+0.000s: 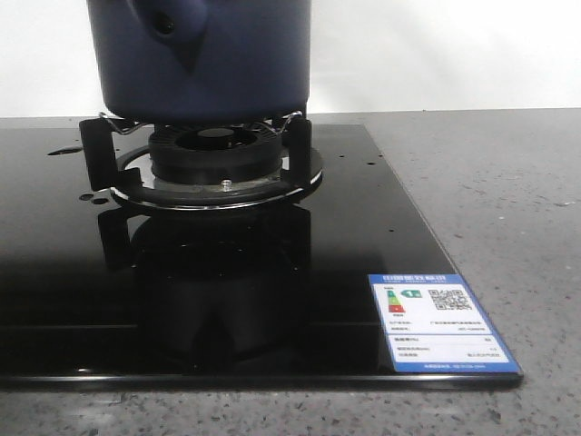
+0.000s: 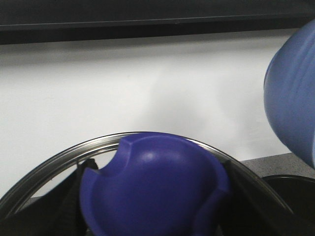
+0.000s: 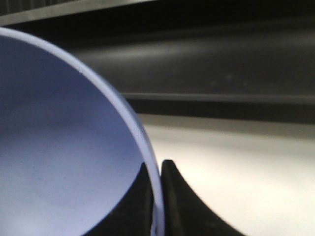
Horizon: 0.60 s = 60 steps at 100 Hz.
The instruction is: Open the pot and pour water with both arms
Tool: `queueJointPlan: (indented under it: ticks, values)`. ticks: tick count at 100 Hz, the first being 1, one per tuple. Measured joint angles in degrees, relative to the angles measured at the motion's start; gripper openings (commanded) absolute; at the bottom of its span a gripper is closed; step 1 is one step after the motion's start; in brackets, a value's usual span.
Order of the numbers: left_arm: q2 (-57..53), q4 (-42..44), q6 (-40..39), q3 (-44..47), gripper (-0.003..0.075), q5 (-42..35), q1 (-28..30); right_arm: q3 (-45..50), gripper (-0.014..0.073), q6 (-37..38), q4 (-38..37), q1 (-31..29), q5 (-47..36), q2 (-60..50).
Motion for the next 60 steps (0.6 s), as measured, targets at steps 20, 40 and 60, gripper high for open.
queueJointPlan:
  ticks: [20,40,60]
  values:
    - [0.00,0.00,0.00,0.00,0.0336,0.00,0.00,0.00,-0.0043,0.00,-6.63,0.00,-3.56,0.00]
    - [0.00,-0.12,0.00,0.00,0.0336,0.00,0.00,0.00,-0.0043,0.00,-8.47,0.03,-7.09,0.00]
    - [0.00,-0.15,0.00,0.00,0.0336,0.00,0.00,0.00,-0.0043,0.00,-8.47,0.12,-7.86,-0.08]
